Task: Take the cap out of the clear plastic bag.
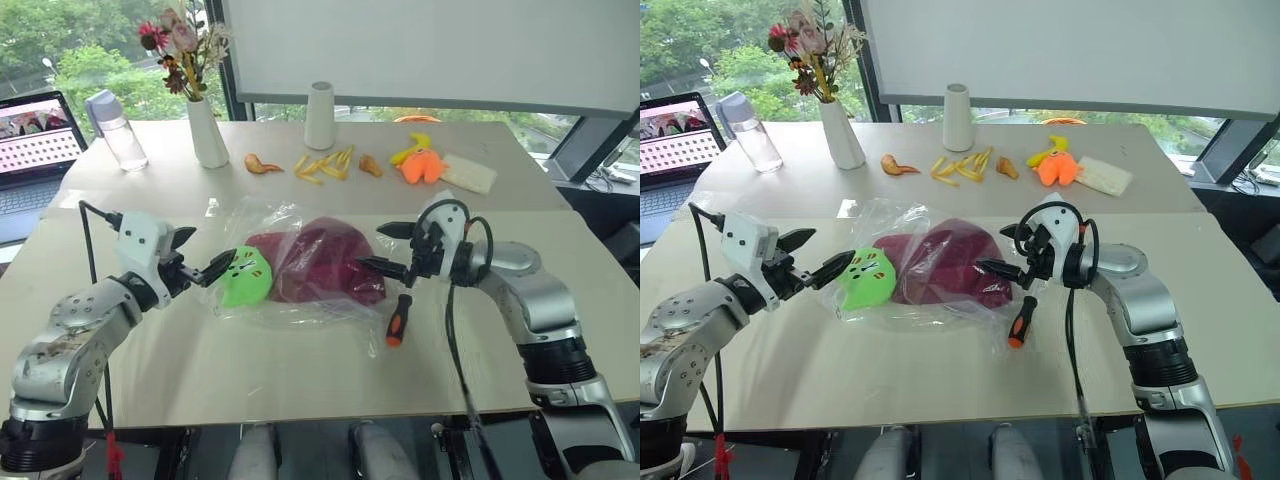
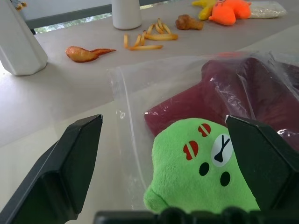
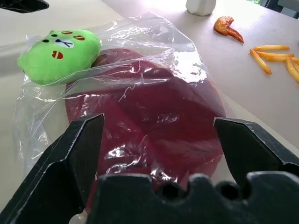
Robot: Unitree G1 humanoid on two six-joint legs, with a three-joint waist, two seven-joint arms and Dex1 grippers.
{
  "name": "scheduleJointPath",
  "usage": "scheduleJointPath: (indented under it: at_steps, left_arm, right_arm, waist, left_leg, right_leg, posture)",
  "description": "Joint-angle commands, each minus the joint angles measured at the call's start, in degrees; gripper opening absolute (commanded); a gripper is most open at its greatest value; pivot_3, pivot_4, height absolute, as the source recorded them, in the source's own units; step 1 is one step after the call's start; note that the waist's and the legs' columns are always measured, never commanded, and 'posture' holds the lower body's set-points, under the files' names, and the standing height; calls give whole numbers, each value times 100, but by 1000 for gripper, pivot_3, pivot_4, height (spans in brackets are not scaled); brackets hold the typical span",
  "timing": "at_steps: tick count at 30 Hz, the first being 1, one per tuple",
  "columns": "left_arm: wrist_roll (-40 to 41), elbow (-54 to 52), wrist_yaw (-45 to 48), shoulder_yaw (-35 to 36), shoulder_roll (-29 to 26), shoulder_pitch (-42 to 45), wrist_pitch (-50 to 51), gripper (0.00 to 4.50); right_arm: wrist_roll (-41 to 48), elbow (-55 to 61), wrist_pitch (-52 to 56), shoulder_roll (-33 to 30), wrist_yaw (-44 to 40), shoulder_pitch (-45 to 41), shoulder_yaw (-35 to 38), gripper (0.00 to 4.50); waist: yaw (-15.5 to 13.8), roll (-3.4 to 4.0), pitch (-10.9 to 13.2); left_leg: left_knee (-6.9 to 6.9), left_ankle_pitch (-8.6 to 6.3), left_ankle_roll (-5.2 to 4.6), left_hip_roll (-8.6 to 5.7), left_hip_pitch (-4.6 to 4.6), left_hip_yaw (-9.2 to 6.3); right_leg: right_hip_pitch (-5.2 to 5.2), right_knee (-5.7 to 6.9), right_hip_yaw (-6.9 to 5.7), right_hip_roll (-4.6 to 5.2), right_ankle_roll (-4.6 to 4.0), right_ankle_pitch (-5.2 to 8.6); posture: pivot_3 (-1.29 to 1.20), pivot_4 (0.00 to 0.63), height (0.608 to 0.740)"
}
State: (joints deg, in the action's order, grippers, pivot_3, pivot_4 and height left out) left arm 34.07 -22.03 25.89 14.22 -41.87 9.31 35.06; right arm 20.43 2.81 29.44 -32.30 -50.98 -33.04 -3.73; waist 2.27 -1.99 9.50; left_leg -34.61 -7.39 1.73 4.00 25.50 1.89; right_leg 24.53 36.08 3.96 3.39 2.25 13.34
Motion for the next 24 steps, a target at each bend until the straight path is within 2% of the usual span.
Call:
scheduleJointPath:
  at_steps: [1,4,8,10,12,14,16,19,21,22,24]
  left_arm:
    - [52,132,287,-53,-17,400,-31,4500]
    - [174,349,762,-172,-70,721,-20,4500]
    - [89,289,1283,-376,-360,782,117,4500]
    - [56,262,1446,-460,-421,813,109,4500]
    - [-57,265,1475,-590,-421,899,94,4500]
    - [-185,291,1482,-703,-392,968,73,4500]
    - [-251,325,1493,-815,-316,1023,60,4500]
    - [-259,347,1572,-908,-221,1062,87,4500]
    - [-262,403,1641,-954,-173,1082,85,4500]
    - [-282,442,1666,-982,-150,1099,73,4500]
    - [-316,548,1715,-1065,-72,1175,49,4500]
  right_arm:
    - [-68,338,138,-82,265,71,167,4465]
    - [309,662,793,-339,187,189,360,4465]
    - [957,1426,1614,-549,-98,243,224,4465]
    - [1142,1658,2258,-287,340,130,139,4465]
    - [1047,1505,3191,697,1703,-65,438,4465]
    - [904,1551,3819,1378,2596,-129,614,4465]
    - [673,1846,4708,1652,3151,-172,469,4465]
    - [787,2069,5759,2091,3461,-410,1013,4465]
    - [994,2030,6222,2050,3596,-571,1355,4465]
    - [1166,1940,6304,1945,3675,-630,1453,4465]
    - [1527,1808,6306,1648,3816,-826,1641,4465]
  waist:
    - [-3,0,0]
    - [-80,-7,4]
    - [-90,-7,5]
    - [-70,-9,6]
    - [-15,-11,6]
    - [3,-13,7]
    - [-5,-11,7]
    - [-59,-12,7]
    - [-70,-11,7]
    - [-86,-12,7]
    - [-116,-11,7]
  left_leg:
    - [0,0,0,0,0,0]
    - [-4,0,1,-1,3,-4]
    - [-9,-2,-3,-1,5,1]
    - [-6,-3,-5,2,4,1]
    - [-2,-3,-5,8,2,-1]
    - [-8,-3,-5,12,0,-7]
    - [-12,-3,-4,9,4,-9]
    - [-21,-2,-5,1,23,-7]
    - [-26,2,-12,0,49,-5]
    - [-29,22,-44,0,66,-6]
    - [-27,23,-46,1,68,-7]
  right_leg:
    - [0,0,0,0,0,0]
    - [0,4,-3,-3,1,1]
    - [0,-2,1,3,1,0]
    - [2,0,0,-1,0,1]
    - [6,6,0,-7,-3,2]
    - [6,16,-1,-14,-8,-2]
    - [8,20,-1,-12,-7,-8]
    - [12,12,-1,-3,-26,-22]
    - [38,13,-1,-1,-28,-30]
    - [53,18,-1,-2,-10,-43]
    - [55,16,-2,-5,13,-57]
  posture:
    - [0,150,740]
    - [0,150,740]
    - [0,150,740]
    - [0,150,740]
    - [0,150,740]
    - [0,150,740]
    - [0,150,740]
    - [0,150,740]
    - [0,150,740]
    - [0,150,740]
    - [0,150,740]
